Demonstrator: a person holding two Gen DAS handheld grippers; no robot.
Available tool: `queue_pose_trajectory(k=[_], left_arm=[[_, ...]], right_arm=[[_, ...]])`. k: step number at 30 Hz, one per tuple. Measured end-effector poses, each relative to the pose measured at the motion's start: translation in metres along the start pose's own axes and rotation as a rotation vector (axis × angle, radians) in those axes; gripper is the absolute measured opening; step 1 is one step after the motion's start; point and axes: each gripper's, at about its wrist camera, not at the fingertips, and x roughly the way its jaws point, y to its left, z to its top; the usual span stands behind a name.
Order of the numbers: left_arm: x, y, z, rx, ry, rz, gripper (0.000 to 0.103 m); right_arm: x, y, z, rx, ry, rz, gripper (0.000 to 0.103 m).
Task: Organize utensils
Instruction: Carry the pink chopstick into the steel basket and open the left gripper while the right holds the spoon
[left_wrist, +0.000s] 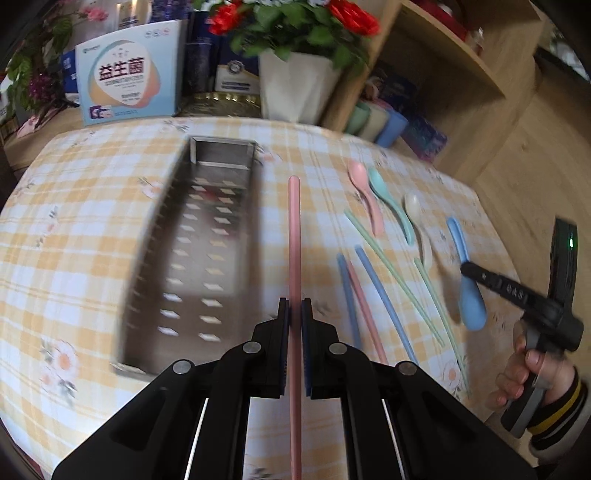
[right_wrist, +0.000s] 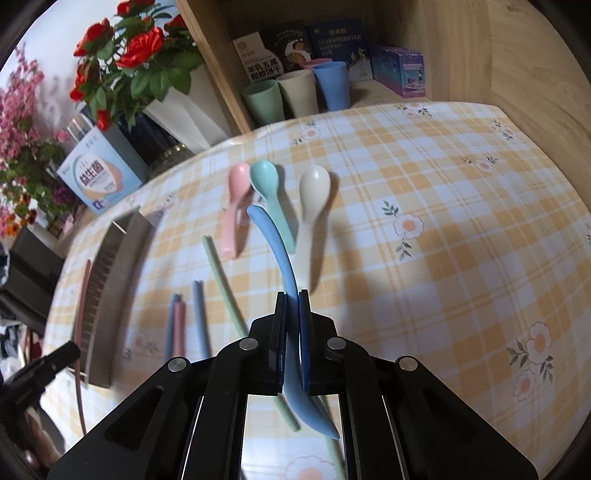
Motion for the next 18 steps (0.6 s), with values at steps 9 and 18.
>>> queue_pose_trajectory(k=[9, 18], left_arm=[[0.029, 0.054, 0.06, -0.07, 0.079, 0.062, 0.006], [0.088, 0.054, 0.081, -0.008, 0.18, 0.109, 0.006]], right_arm=[[0.0, 0.009, 0.0, -0.012, 0.003, 0.014, 0.006], [0.0, -0.007, 0.0, 0.025, 0.011, -0.021, 0.006]])
